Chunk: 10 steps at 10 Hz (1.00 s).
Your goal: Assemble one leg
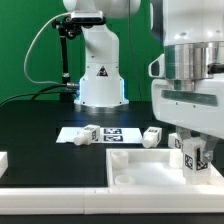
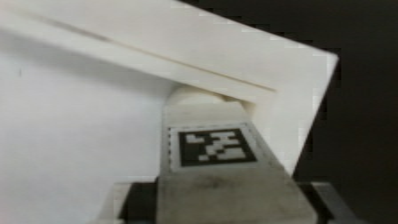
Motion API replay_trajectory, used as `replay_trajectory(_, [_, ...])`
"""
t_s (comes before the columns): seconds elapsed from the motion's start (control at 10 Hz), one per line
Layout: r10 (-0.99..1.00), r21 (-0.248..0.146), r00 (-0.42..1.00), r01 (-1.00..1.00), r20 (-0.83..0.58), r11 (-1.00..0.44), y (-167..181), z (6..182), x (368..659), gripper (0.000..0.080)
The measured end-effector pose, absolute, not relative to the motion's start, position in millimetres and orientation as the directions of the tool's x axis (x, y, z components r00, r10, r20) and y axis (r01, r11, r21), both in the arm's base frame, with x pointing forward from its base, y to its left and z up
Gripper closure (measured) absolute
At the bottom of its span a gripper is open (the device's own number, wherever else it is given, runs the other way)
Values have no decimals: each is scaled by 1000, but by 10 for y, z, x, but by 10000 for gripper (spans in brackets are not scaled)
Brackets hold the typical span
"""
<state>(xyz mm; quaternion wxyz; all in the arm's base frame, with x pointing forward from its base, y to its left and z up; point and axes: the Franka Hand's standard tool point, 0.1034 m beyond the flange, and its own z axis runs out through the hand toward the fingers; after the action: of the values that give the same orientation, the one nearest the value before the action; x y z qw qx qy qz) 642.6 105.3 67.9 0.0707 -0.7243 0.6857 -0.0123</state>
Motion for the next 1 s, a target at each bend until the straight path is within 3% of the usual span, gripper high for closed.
replay_trajectory(0.3, [-926, -85, -343, -929, -160, 359, 1121, 668, 6422, 507])
replay_trajectory(0.5, [-897, -55, -410, -904, -165, 423, 1130, 663, 6402, 509])
replay_trajectory(0.6, [-900, -39, -404, -909, -162, 415, 1122, 666, 6390, 509])
replay_trajectory(0.8, [-943, -62, -294, -950, -155, 306, 1102, 660, 6393, 510])
replay_trajectory(0.9, [-984, -90, -107, -989, -141, 121, 1029, 659, 6403, 299])
replay_trajectory(1.0, [-990, -102, 49, -994, -132, -36, 1010, 677, 6411, 198])
